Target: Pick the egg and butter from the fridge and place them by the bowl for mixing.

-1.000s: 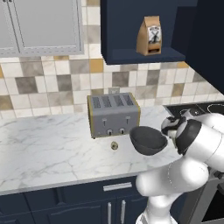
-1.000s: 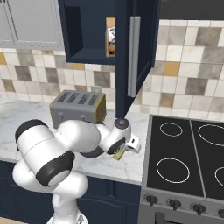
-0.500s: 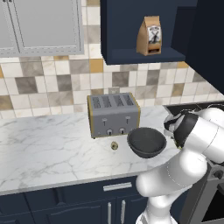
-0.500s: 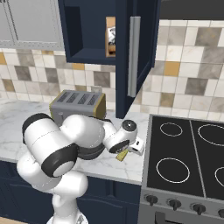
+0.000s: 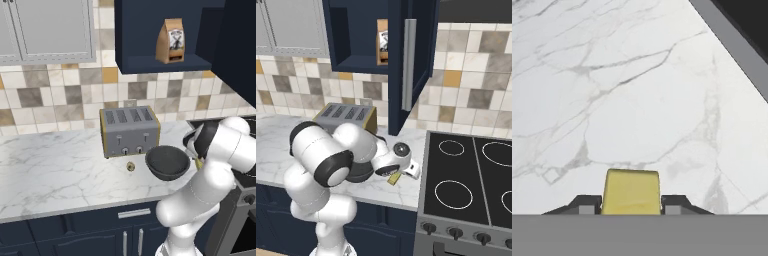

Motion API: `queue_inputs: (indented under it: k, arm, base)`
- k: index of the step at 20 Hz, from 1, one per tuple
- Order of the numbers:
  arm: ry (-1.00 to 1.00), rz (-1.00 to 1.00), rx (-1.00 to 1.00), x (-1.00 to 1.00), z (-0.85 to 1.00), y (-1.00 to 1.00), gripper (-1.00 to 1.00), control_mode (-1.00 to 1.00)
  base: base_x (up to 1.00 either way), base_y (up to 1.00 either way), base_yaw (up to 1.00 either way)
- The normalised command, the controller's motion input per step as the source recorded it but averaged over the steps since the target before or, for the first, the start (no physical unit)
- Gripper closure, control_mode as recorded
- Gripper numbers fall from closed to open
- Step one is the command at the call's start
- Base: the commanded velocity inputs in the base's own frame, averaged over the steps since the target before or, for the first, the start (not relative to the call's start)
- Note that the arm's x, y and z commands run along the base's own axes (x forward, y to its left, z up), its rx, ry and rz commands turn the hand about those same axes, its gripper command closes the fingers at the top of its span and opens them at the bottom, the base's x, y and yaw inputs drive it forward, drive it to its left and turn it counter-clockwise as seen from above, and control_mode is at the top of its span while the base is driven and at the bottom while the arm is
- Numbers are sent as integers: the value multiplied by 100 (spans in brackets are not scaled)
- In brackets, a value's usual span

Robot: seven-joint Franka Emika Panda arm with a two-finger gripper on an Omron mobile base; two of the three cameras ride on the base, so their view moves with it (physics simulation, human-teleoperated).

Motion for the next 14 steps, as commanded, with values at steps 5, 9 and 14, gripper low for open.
queue_inputs:
  k: [5, 9, 14]
  arm:
    - [0, 0, 1, 11, -21, 0, 100, -100]
    - [0, 0, 2, 1, -21, 0, 100, -100]
    - [-2, -1, 0, -6, -12, 7, -100, -100]
  base:
    - [0, 0, 0]
    - [0, 0, 0]
    - [0, 0, 0]
